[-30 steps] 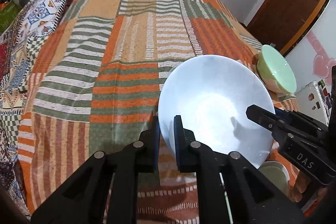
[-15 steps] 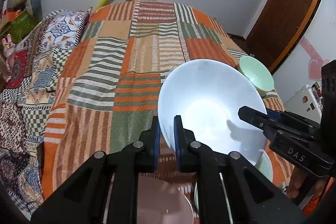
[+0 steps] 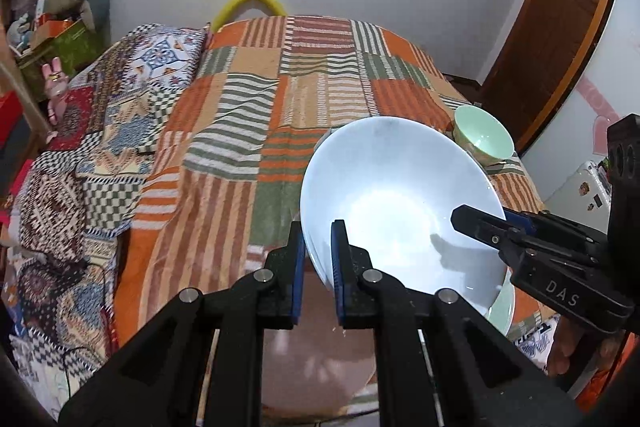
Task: Organize plates and bowls
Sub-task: 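Lift the white bowl with both grippers and carry it over the pink bowl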
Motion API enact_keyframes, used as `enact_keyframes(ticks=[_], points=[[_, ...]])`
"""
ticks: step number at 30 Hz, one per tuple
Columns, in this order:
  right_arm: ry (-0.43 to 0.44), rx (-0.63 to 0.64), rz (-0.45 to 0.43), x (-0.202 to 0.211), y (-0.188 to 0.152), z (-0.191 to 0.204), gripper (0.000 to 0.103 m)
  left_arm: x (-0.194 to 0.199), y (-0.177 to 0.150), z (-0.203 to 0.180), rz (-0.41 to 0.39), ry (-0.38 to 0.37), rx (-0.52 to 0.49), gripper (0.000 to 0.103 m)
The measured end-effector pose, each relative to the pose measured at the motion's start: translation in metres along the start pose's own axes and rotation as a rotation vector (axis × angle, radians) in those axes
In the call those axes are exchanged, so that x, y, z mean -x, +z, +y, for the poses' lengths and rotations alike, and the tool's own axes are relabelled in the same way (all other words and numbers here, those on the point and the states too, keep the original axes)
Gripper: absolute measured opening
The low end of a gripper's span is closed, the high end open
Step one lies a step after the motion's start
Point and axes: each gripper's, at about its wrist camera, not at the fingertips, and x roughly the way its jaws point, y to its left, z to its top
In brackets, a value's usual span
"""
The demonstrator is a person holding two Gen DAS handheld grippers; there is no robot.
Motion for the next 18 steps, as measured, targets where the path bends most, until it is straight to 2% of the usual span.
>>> enact_keyframes(ticks=[9, 18], points=[[0.04, 0.037, 0.032, -0.005, -0.018, 0.025, 0.025, 0.016, -0.034, 0.022, 0.029, 0.045, 0.028, 0.011], [0.063, 0.063, 0.086, -0.022, -0.039, 0.044, 0.025, 0.008, -0.058, 0.044, 0.079, 0.085, 0.073, 0.011]])
